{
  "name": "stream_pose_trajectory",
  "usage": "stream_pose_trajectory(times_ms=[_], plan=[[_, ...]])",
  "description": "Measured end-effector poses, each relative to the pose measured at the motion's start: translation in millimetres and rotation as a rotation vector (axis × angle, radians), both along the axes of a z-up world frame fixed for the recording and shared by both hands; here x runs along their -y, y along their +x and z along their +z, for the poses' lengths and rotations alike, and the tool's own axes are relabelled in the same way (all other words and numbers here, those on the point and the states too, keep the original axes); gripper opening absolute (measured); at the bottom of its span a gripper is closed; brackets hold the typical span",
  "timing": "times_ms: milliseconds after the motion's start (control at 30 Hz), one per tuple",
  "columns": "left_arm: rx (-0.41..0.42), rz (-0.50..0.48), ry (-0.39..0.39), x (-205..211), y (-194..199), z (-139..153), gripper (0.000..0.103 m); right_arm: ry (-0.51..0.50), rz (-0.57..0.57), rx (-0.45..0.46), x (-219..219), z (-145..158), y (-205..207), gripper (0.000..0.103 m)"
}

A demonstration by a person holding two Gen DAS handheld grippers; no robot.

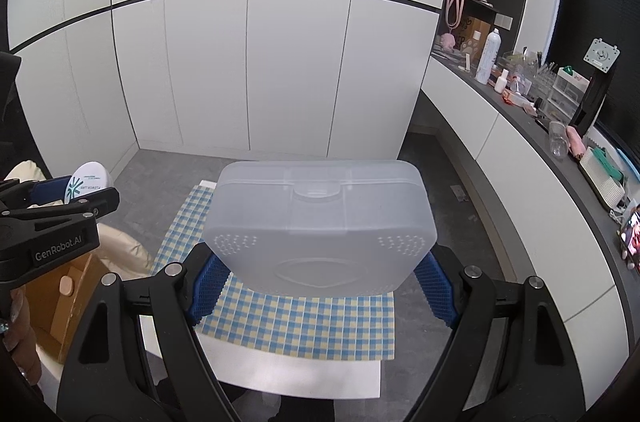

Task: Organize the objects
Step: 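Carry the held plastic box and white compact toward the cardboard box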

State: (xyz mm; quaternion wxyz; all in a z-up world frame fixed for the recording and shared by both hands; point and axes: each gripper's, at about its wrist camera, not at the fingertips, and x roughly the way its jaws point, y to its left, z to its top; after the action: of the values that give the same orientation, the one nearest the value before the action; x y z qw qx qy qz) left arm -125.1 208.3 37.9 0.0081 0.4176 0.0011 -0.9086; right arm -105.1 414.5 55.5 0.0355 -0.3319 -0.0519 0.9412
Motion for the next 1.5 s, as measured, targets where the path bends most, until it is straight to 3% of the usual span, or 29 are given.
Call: stream_pose_trajectory(times_ms=[333,1233,1500], plan=[[0.002,0.003,-0.009,7.9,51.0,-10.1,0.058,0.029,0.013,0.022,13.3,-22.5,50.6,0.084],[0.081,0.020,0.002,55.0,165.4,-74.7,0.058,-0.091,0.024,0.122,26.5,-81.4,189.9,0.084],[0.061,0.034,-0.021,56.5,197.2,-82.3,0.058,-0.098,0.000,0.144,17.2,-93.9,219.1,0.084]])
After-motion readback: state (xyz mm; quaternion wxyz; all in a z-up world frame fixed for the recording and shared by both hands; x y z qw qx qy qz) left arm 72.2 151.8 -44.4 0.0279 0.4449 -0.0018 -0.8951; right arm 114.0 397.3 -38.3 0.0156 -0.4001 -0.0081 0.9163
